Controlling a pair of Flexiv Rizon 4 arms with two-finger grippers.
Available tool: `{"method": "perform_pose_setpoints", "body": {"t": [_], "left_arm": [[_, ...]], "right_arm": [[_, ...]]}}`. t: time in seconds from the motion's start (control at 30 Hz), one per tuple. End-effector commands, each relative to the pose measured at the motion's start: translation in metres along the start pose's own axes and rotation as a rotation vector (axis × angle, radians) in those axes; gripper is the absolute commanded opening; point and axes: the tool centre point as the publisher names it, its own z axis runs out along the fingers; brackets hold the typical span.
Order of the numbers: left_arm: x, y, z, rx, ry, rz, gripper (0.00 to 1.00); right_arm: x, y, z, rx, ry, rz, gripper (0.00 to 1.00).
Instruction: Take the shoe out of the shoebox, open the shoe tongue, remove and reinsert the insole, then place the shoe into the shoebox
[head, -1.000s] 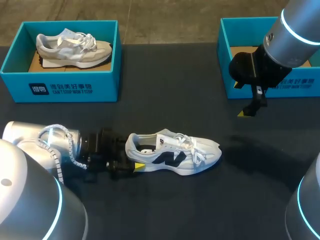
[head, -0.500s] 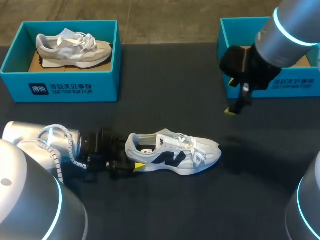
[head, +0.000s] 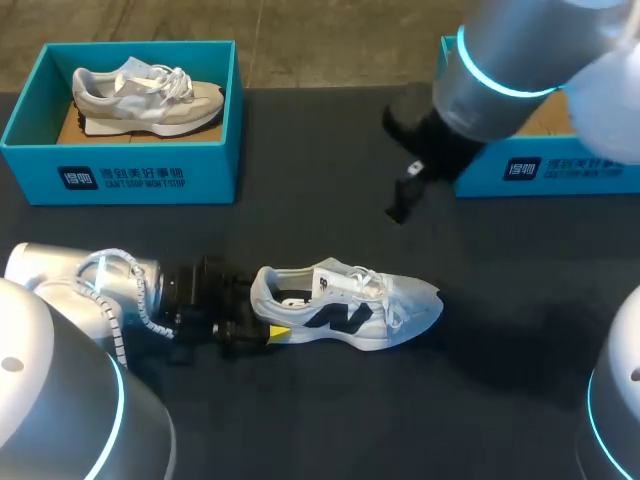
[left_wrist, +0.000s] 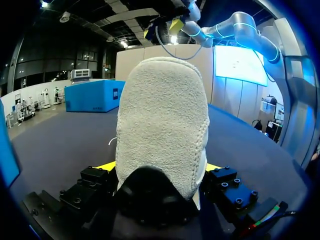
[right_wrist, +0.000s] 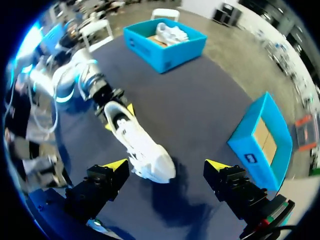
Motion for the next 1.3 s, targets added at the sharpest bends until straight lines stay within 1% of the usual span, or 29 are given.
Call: {"method": "perform_pose_setpoints", "body": {"t": [0.03,0.17,0.27,0.8,0.83,0.87,0.9,0.93,0.97,1.0,1.03,1.07,1.13,1.17,1.2,1.23,1.3], "left_arm": [[-0.004,0.004,0.000,-0.004,-0.001,0.000,0.00],[-0.004,0.004,0.000,-0.004,-0.001,0.000,0.00],[-0.004,0.004,0.000,-0.004,-0.001,0.000,0.00],[-0.004,0.004,0.000,-0.004,-0.001,0.000,0.00],[-0.004,0.004,0.000,-0.004,-0.001,0.000,0.00],[-0.004,0.004,0.000,-0.004,-0.001,0.000,0.00],[-0.004,0.004,0.000,-0.004,-0.001,0.000,0.00],[-0.004,0.004,0.000,-0.004,-0.001,0.000,0.00],[-0.004,0.004,0.000,-0.004,-0.001,0.000,0.00],[-0.004,0.004,0.000,-0.004,-0.001,0.000,0.00],[-0.004,0.004,0.000,-0.004,-0.001,0.000,0.00],[-0.004,0.004,0.000,-0.004,-0.001,0.000,0.00],[-0.004,0.004,0.000,-0.004,-0.001,0.000,0.00],[-0.004,0.004,0.000,-0.004,-0.001,0.000,0.00],[-0.004,0.004,0.000,-0.004,-0.001,0.000,0.00],[-0.004,0.004,0.000,-0.004,-0.001,0.000,0.00],[-0.004,0.004,0.000,-0.004,-0.001,0.000,0.00]], "right_arm": [[0.024,0.021,0.009,0.164,-0.062,0.224,1.00],[0.042,0.025,0.017,0.186,-0.069,0.310,1.00],[0.056,0.029,0.024,0.176,-0.061,0.374,1.00],[0.056,0.029,0.024,0.176,-0.061,0.374,1.00],[0.055,0.029,0.030,0.151,-0.069,0.422,1.00],[0.056,0.030,0.035,0.150,-0.091,0.448,1.00],[0.058,0.030,0.041,0.177,-0.130,0.490,1.00],[0.059,0.030,0.045,0.163,-0.144,0.526,1.00],[0.061,0.030,0.050,0.151,-0.133,0.558,1.00],[0.062,0.030,0.054,0.157,-0.151,0.598,1.00],[0.065,0.031,0.057,0.143,-0.156,0.608,1.00],[0.067,0.032,0.061,0.157,-0.165,0.625,1.00],[0.072,0.032,0.068,0.146,-0.163,0.654,1.00],[0.074,0.033,0.070,0.157,-0.176,0.683,1.00],[0.077,0.032,0.071,0.142,-0.176,0.699,1.00],[0.079,0.032,0.075,0.156,-0.169,0.708,1.00],[0.084,0.031,0.081,0.140,-0.152,0.738,1.00]]}}
